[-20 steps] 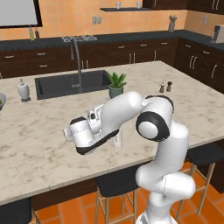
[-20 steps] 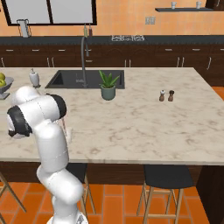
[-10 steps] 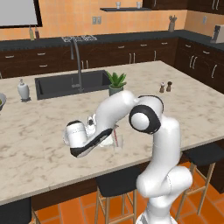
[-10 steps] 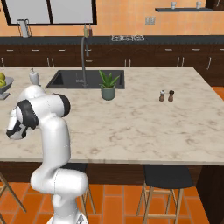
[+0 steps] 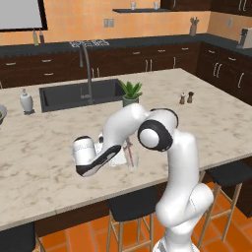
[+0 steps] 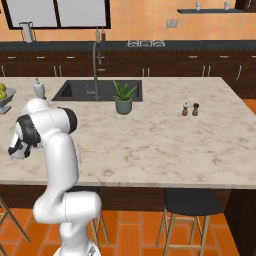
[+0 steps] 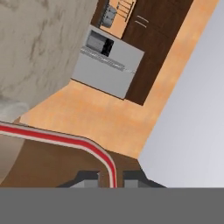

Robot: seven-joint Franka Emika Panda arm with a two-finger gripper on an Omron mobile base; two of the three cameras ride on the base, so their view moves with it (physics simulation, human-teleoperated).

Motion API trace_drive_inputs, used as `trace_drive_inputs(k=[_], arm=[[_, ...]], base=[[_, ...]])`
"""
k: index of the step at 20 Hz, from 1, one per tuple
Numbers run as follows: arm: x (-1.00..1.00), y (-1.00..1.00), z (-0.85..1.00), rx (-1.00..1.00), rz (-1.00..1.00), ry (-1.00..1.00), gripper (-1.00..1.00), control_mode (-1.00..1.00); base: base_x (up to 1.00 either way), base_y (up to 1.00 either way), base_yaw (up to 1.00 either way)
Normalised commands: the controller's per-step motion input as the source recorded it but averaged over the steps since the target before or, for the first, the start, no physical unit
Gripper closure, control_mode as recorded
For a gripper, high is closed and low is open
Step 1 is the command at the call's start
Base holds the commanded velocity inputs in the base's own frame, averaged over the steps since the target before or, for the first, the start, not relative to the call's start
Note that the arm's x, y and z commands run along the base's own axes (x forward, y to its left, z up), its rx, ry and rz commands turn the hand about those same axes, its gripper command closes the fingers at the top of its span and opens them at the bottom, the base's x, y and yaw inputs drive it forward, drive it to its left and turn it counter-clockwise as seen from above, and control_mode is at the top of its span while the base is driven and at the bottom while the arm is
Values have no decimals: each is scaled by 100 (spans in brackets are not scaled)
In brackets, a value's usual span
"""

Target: Take a straw from the drawer in front and place it inside the glass cup on the dining counter.

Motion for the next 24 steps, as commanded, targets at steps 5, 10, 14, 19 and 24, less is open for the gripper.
trace_drive_inputs(k=[5,10,14,19,24], arm=[[0,-4,0,4,-1,-4,-100,-100],[0,0,0,11,0,-3,-100,-100],[-1,0,0,15,0,-3,-100,-100],[0,0,0,17,0,0,-100,-100],[-5,0,0,23,0,0,-100,-100]], base=[[0,0,0],[0,0,0],[0,0,0],[0,0,0],[0,0,0]])
